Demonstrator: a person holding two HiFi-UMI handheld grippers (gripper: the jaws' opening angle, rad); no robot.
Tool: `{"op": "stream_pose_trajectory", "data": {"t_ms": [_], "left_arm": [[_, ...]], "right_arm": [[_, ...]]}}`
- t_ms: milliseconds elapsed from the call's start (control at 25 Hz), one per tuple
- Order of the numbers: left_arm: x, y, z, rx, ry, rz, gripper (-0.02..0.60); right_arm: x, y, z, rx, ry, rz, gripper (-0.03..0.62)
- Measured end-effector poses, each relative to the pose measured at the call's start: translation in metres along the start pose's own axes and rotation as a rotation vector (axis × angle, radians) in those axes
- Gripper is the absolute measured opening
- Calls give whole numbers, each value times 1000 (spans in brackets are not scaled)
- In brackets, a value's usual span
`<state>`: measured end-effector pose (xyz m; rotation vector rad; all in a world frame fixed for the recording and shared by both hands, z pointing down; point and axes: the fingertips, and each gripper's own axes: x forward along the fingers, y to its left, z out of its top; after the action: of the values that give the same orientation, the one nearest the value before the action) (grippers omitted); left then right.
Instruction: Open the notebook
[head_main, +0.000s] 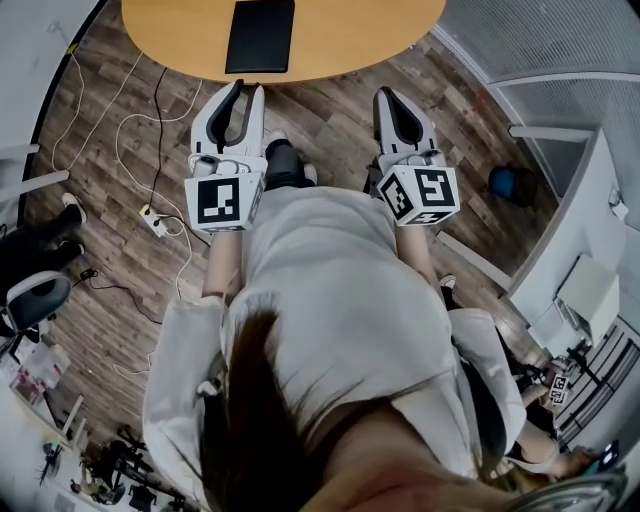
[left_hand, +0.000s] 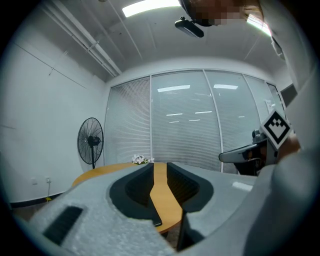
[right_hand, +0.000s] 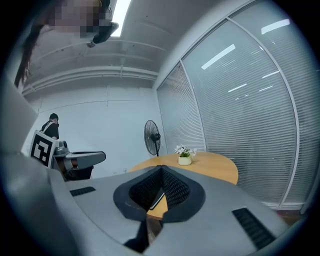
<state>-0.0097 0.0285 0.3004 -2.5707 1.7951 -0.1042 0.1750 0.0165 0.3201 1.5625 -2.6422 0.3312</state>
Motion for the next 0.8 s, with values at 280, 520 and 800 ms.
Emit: {"op": "stream_pose_trajectory", "data": {"t_ms": [280,520,800], "left_arm": [[21,25,-5,-15,8,-18,92],[59,59,-4,-18,25,-49,89],[103,90,-2,0,25,-88,87]], "right_arm": [[30,2,1,4,16,-14,2],[79,4,15,0,24,-23,2],[130,1,24,1,37,-35,2]]}}
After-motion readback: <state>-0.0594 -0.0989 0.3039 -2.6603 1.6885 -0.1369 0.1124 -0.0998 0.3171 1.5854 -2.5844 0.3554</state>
